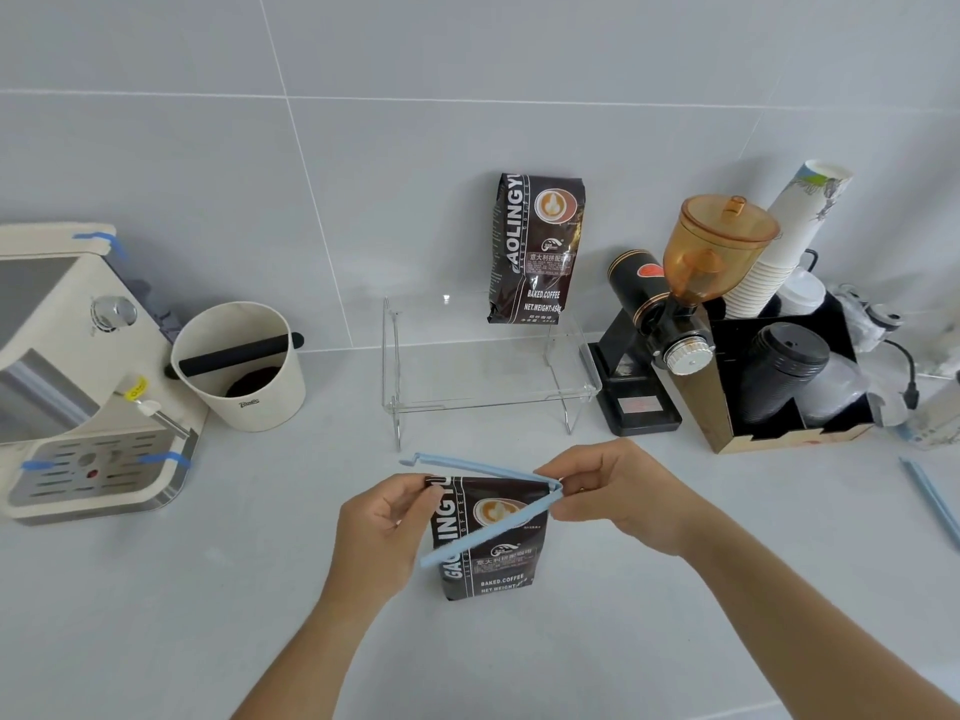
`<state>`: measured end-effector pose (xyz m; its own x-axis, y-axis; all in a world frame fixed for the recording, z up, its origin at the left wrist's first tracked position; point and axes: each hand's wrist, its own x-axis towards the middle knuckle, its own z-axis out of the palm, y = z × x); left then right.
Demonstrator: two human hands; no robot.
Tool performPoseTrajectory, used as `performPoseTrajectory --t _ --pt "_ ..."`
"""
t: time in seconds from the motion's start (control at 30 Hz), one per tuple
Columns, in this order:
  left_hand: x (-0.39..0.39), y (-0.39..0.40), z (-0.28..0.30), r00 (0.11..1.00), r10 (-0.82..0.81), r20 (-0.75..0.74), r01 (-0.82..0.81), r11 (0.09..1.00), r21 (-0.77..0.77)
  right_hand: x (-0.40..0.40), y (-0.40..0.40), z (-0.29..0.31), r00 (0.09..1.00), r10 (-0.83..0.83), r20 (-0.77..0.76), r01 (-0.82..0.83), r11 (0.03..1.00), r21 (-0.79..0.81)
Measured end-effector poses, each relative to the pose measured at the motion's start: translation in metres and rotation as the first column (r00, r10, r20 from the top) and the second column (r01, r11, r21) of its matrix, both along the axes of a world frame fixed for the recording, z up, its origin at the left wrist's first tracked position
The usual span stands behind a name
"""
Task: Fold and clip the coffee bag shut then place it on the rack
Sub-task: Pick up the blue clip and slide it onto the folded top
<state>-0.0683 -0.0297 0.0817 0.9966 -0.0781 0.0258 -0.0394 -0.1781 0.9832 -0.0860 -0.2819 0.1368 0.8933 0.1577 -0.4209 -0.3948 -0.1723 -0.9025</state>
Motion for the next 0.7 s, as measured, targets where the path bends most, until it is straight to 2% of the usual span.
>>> performPoseTrajectory --t 0.13,0.23,0.37,0.43,0.5,0.6,0.7 --pt "0.009 0.007 0.005 0.990 -0.086 -0.111 0.083 0.996 -0.032 0.000 0.001 -0.004 1.000 -0.015 0.021 0.015 1.000 0.022" --pt "0.016 0.015 0.006 0.976 -0.153 -0.156 0.161 0.986 0.039 0.000 0.001 -0.005 0.999 -0.016 0.034 0.015 1.000 0.027" --pt "0.014 0.019 0.010 0.973 -0.152 -0.173 0.172 0.979 0.107 -0.001 0.006 -0.007 0.996 -0.044 0.071 0.042 0.998 0.041" --pt "0.012 0.020 0.013 0.964 -0.146 -0.224 0.173 0.979 0.105 -0.002 0.009 -0.009 0.992 -0.068 0.110 0.068 0.998 0.009" --pt "0.011 0.021 0.019 0.954 -0.137 -0.266 0.186 0.968 0.169 -0.002 0.011 -0.011 0.986 -0.068 0.154 0.075 0.996 -0.038" --pt "0.004 0.025 0.027 0.972 -0.171 -0.160 0.220 0.901 0.373 -0.004 0.010 -0.015 0.981 -0.063 0.183 0.076 0.995 -0.069" --pt "0.003 0.037 0.034 0.990 -0.121 -0.077 0.143 0.884 0.446 -0.006 0.010 -0.016 0.979 -0.063 0.192 0.075 0.996 -0.055"
